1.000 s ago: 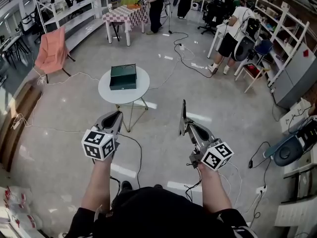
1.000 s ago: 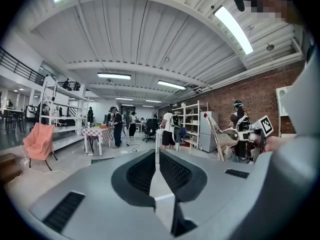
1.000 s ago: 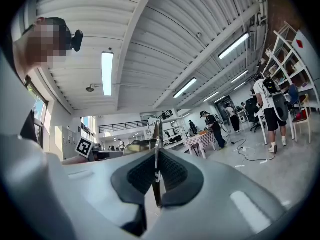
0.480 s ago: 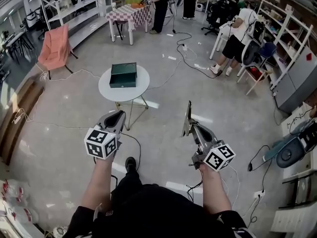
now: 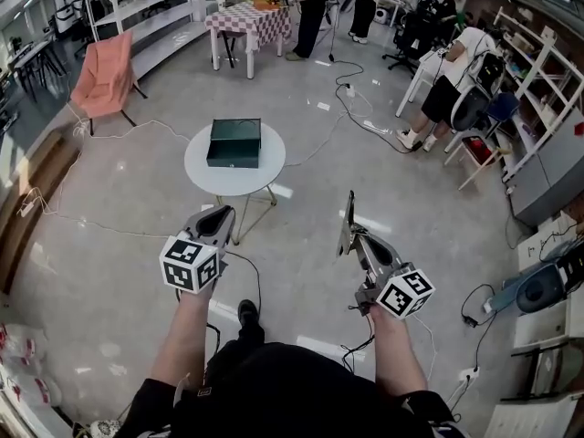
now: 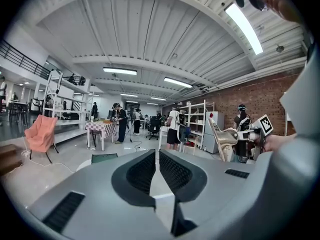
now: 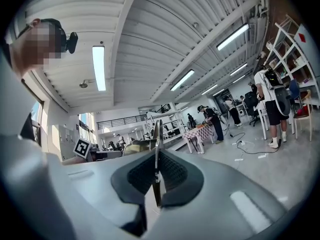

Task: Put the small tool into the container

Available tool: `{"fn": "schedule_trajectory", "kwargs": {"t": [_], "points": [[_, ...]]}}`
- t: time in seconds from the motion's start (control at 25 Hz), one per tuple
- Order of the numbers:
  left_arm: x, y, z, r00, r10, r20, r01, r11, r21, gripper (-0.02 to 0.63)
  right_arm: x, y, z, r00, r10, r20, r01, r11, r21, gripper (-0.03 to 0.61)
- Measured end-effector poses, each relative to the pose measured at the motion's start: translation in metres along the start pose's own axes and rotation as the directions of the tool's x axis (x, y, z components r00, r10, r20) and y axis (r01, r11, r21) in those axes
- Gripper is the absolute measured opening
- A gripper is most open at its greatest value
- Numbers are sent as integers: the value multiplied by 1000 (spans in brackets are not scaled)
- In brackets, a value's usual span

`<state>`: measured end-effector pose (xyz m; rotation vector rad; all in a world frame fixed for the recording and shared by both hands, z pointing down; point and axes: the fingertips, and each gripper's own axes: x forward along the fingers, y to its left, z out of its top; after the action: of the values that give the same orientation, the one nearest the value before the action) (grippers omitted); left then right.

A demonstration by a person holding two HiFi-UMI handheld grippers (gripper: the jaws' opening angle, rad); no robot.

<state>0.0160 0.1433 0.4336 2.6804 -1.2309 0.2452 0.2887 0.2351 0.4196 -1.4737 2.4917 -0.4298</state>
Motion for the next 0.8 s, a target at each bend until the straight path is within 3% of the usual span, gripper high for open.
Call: {"fn": "schedule_trajectory", "kwargs": {"t": [0.48,0.8], "points": [[57,95,15,1000,20,-8,-20,999,-37,29,123,-21,4,998,36,-45,-35,999,13,11],[59,165,27,998,69,16,-68,996,-63,29,192,-16,8,997,60,-56,-59,998,22,11]]}}
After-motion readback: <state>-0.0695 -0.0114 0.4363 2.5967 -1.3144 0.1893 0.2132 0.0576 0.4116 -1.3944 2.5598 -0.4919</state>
